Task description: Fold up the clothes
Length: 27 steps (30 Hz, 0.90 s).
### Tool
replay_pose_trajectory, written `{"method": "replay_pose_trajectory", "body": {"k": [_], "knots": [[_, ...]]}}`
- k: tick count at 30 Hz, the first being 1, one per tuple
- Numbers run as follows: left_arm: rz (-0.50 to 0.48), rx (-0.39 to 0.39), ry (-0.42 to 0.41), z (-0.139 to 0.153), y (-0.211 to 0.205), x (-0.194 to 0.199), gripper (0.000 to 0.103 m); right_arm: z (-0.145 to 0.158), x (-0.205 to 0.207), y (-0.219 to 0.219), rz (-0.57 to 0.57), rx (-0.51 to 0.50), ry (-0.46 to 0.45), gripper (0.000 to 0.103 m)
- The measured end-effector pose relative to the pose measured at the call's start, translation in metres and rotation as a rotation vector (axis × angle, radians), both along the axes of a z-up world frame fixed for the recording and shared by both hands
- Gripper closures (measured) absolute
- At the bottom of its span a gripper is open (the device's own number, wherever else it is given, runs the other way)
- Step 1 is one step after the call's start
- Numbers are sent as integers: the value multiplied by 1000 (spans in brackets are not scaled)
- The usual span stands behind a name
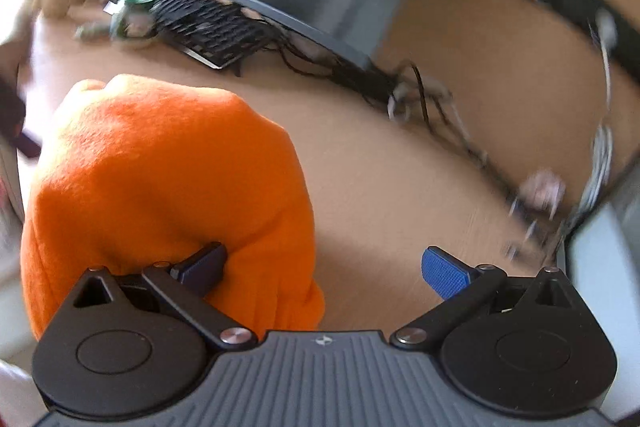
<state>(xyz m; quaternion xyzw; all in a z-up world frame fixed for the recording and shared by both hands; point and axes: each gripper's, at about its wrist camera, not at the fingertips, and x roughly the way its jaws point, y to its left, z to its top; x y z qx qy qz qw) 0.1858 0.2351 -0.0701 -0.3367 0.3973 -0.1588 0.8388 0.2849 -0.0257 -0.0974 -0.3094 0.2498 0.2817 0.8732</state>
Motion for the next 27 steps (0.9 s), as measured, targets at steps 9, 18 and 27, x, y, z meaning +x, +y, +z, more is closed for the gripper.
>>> {"method": "replay_pose_trajectory", "body": {"k": [9, 18, 27], "knots": [[-91, -192, -114, 2, 20, 28, 6, 9, -24, 57, -42, -188, -60, 0], [4, -181, -79, -33, 15, 68, 6, 4, 9, 31, -18, -13, 15, 0], [184, 73, -124, -15, 5, 94, 6, -4, 56, 18, 11, 225, 72, 0]]}}
